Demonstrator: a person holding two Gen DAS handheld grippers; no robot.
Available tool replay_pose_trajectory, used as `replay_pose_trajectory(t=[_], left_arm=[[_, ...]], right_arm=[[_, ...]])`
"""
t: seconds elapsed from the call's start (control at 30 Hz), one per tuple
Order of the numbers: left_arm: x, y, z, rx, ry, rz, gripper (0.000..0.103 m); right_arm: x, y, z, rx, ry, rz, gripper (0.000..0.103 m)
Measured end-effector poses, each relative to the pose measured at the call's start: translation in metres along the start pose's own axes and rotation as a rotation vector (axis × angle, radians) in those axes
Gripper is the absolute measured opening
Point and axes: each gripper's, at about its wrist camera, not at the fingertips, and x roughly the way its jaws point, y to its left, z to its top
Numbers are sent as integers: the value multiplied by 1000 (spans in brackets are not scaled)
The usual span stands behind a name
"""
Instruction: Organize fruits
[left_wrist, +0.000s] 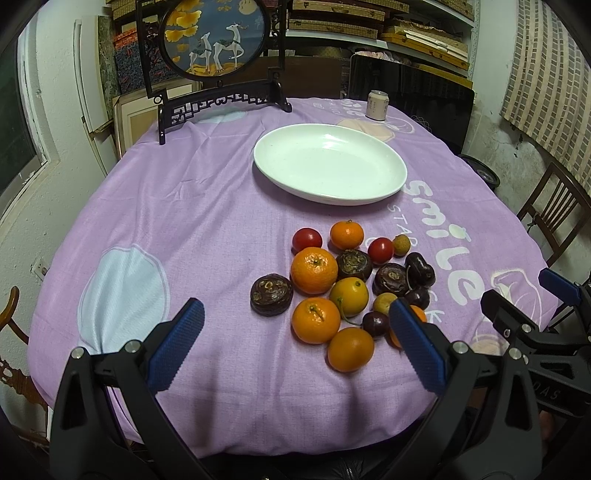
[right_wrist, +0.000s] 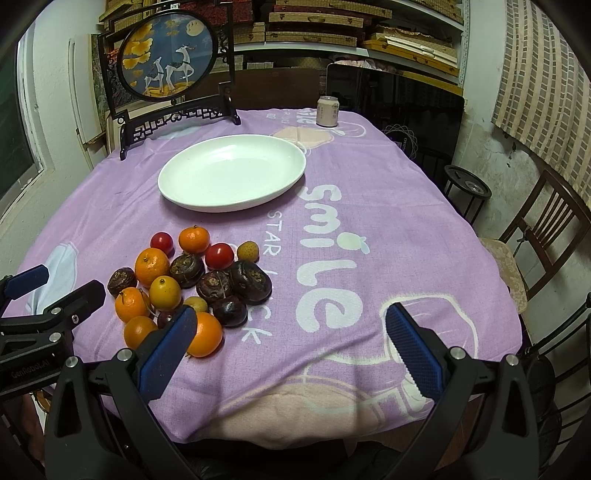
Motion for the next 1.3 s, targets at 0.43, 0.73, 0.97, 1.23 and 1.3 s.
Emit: replay_pose_trajectory(t=[0.43,0.73,0.97,1.23,1.3], left_arm=[[4,0,-8,5,11,1,101],[12,42,-44,-73,95,82,101],[10,48,-50,-88,108,57,101],[22,39,-46,-64,140,26,101],[27,38,-45,-60,149,27,101]], right_arm=[[0,0,0,-2,4,1,102],[14,16,-21,-77,41,214,83],[51,38,-26,-121,158,333,47],[60,39,-29,-125,147,357,40],[54,30,-27,-118,136,339,40]])
